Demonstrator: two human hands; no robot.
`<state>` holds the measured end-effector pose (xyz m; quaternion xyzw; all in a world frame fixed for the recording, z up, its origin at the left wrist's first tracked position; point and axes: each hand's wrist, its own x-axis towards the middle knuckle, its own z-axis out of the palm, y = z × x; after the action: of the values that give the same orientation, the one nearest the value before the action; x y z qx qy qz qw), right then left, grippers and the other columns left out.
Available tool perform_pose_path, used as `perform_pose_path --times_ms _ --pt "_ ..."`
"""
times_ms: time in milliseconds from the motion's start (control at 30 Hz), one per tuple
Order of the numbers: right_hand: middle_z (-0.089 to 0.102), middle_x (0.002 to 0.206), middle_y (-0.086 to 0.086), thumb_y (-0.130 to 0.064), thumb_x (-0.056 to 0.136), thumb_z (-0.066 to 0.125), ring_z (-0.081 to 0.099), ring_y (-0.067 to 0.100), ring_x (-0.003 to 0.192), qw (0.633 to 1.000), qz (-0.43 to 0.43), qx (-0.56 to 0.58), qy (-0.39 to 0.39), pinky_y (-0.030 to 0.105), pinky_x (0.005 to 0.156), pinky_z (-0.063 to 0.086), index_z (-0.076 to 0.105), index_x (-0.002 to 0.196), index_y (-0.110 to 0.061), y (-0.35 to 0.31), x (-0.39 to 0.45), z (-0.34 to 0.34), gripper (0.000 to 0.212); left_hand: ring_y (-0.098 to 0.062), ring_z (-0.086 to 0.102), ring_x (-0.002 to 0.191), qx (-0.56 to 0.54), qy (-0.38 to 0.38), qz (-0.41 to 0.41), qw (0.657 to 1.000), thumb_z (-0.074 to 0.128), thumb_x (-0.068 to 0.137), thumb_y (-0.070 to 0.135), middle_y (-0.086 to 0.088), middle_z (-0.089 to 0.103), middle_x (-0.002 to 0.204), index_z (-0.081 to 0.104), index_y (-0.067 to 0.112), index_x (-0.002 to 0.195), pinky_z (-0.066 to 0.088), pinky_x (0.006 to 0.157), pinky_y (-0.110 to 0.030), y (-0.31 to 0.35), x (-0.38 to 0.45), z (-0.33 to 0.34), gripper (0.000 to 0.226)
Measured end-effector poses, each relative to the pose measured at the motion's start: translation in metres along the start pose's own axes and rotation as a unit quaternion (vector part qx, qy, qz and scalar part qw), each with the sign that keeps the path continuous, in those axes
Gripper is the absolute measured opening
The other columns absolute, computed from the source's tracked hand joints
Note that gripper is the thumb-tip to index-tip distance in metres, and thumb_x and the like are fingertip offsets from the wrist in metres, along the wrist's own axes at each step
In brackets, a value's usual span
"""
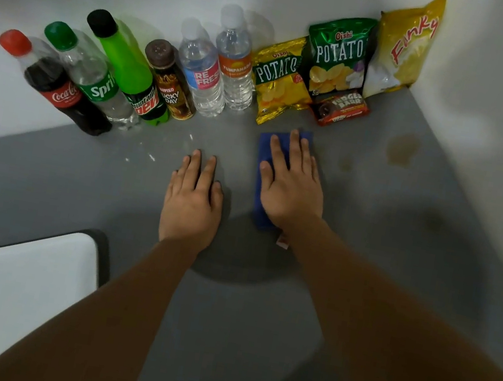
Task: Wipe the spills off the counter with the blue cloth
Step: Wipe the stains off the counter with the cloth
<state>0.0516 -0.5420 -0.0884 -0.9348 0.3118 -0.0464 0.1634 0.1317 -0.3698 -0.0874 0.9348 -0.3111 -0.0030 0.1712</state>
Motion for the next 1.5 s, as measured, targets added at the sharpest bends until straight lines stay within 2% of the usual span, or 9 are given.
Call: perform_pose_path --times_ms 200,400,633,933,1100,1300,1500 --pt "-0.001 0.17 0.012 -0.041 0.108 0.025 -0.001 0.03 0.156 0.998 0.06 0.001 0.015 0.044 0.126 0.003 0.012 0.162 -0.023 0.014 -0.015 -0.01 0.059 -0.026 0.02 0.154 0.001 0.006 0.001 1.0 0.038 0.107 0.03 -0.008 0.027 0.166 0.037 0.017 0.156 0.019 0.125 -0.045 0.001 0.0 0.0 0.05" --pt "-0.01 0.167 0.02 -0.039 0.106 0.026 -0.009 0.036 0.155 0.992 0.124 -0.012 0.005 0.048 0.126 0.001 0.005 0.162 -0.016 -0.018 -0.042 0.0 0.065 -0.027 0.02 0.154 0.013 0.007 0.003 1.0 0.036 0.107 0.031 -0.01 0.027 0.166 0.035 0.018 0.156 0.018 0.126 -0.045 0.0 0.0 0.002 0.051" --pt "0.0 0.17 0.011 -0.04 0.107 0.023 -0.004 0.028 0.156 1.0 0.0 -0.023 0.007 0.043 0.126 0.001 0.013 0.162 -0.023 -0.02 -0.012 0.006 0.059 -0.024 0.019 0.155 0.016 0.008 0.003 1.0 0.036 0.107 0.031 -0.008 0.026 0.166 0.034 0.019 0.157 0.018 0.126 -0.045 -0.001 0.0 0.005 0.051" --pt "0.008 0.17 0.006 -0.037 0.106 0.029 0.004 0.024 0.156 0.997 -0.073 -0.024 -0.022 0.041 0.126 0.003 0.021 0.16 -0.025 0.007 0.039 -0.008 0.057 -0.024 0.018 0.155 0.013 0.011 0.003 1.0 0.037 0.108 0.03 -0.007 0.025 0.166 0.033 0.019 0.157 0.017 0.126 -0.044 -0.001 0.0 0.005 0.051" --pt "0.012 0.169 0.007 -0.036 0.104 0.032 0.008 0.025 0.156 0.997 -0.071 -0.015 -0.01 0.041 0.126 0.004 0.027 0.159 -0.023 0.012 0.044 -0.013 0.056 -0.024 0.02 0.155 0.01 0.014 0.001 1.0 0.039 0.107 0.029 -0.007 0.027 0.166 0.035 0.02 0.157 0.017 0.126 -0.042 0.001 0.0 0.003 0.05" --pt "0.005 0.17 0.006 -0.039 0.105 0.029 0.002 0.023 0.156 1.0 -0.014 -0.012 -0.003 0.04 0.126 0.002 0.019 0.161 -0.029 0.014 0.036 -0.01 0.058 -0.024 0.021 0.154 0.01 0.013 0.0 1.0 0.04 0.107 0.028 -0.007 0.027 0.166 0.036 0.019 0.156 0.018 0.126 -0.043 0.001 0.0 0.001 0.05" --pt "0.016 0.168 0.011 -0.036 0.104 0.037 0.012 0.028 0.155 0.999 -0.003 -0.013 0.047 0.042 0.125 0.01 0.03 0.158 -0.023 0.015 -0.001 -0.008 0.057 -0.025 0.021 0.154 0.014 0.012 -0.001 1.0 0.039 0.106 0.028 -0.008 0.027 0.166 0.035 0.019 0.156 0.017 0.126 -0.043 0.002 0.0 0.001 0.051"
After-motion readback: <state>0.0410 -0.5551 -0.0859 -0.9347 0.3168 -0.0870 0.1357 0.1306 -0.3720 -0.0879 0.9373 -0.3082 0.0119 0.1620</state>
